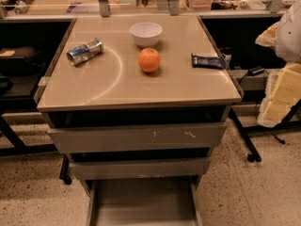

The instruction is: Place orange into bottom drawer

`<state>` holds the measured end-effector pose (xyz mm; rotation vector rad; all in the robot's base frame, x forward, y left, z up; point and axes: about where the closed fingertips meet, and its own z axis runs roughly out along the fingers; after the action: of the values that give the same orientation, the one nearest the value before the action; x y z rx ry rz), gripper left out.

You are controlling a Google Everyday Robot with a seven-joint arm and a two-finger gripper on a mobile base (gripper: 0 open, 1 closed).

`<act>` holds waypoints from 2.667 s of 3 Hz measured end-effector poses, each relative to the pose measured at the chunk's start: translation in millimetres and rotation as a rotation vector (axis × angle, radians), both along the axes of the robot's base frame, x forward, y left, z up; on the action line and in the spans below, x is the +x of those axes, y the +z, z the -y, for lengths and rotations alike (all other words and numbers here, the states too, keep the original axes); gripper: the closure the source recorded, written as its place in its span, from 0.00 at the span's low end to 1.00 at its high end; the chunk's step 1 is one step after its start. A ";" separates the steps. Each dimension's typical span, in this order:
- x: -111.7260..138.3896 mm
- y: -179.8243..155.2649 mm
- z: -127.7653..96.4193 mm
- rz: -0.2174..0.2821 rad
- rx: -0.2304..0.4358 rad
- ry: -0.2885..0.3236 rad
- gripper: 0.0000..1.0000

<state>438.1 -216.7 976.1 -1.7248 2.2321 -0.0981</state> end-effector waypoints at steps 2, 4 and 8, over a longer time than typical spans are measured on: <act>13.9 -1.8 -6.3 0.038 0.018 0.005 0.00; 87.0 -21.3 -53.3 0.168 0.159 0.157 0.00; 176.3 -80.4 -104.0 0.260 0.271 0.226 0.00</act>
Offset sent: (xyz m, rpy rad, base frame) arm 0.0376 0.0156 -0.0101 0.0477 -0.0821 0.0146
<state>614.4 -112.6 895.7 -1.6929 1.7655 0.0294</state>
